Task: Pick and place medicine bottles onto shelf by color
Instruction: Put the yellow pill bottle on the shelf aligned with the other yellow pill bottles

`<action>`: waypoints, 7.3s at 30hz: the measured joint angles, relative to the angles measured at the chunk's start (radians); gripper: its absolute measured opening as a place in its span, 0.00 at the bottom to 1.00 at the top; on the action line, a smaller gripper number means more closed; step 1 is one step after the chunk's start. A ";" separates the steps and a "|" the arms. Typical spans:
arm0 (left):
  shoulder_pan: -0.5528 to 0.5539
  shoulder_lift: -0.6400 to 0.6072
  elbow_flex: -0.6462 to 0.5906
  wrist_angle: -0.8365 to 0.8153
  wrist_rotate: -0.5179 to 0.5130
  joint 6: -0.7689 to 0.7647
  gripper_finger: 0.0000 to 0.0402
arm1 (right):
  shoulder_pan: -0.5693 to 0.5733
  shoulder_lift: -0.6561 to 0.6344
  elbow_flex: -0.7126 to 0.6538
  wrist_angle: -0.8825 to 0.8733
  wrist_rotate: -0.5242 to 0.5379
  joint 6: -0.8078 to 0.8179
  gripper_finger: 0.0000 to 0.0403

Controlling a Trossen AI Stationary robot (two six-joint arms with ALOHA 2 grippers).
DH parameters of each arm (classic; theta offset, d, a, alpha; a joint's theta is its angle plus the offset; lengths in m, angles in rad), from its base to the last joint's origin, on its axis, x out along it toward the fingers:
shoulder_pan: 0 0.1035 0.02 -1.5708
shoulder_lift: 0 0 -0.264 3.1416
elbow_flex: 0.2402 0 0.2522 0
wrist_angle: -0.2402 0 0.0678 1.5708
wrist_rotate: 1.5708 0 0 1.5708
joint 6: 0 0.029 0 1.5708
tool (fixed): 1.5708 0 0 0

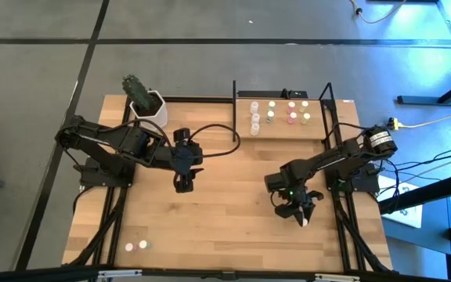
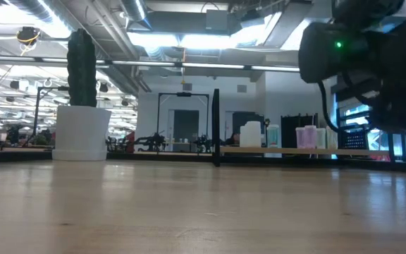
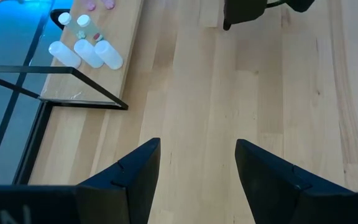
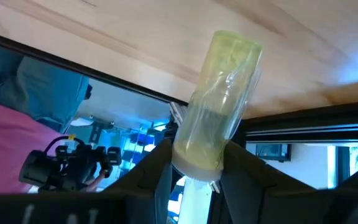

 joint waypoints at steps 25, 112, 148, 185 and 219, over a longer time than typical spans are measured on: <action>0.000 0.000 0.000 0.000 0.000 0.105 0.50 | 0.000 0.000 -0.139 0.123 -0.157 -0.008 0.29; -0.010 0.000 0.000 0.004 0.008 0.105 0.50 | 0.345 -0.299 0.097 -0.007 0.759 0.700 0.49; -0.016 0.000 0.000 0.148 0.194 0.128 0.50 | 0.891 0.143 0.529 -0.345 1.084 1.096 0.49; -0.015 0.000 0.000 0.149 0.187 0.127 0.50 | 1.030 0.222 0.529 -0.344 1.354 1.179 0.49; -0.015 0.000 0.000 0.149 0.187 0.126 0.50 | 1.053 0.363 0.528 -0.394 1.386 1.220 0.49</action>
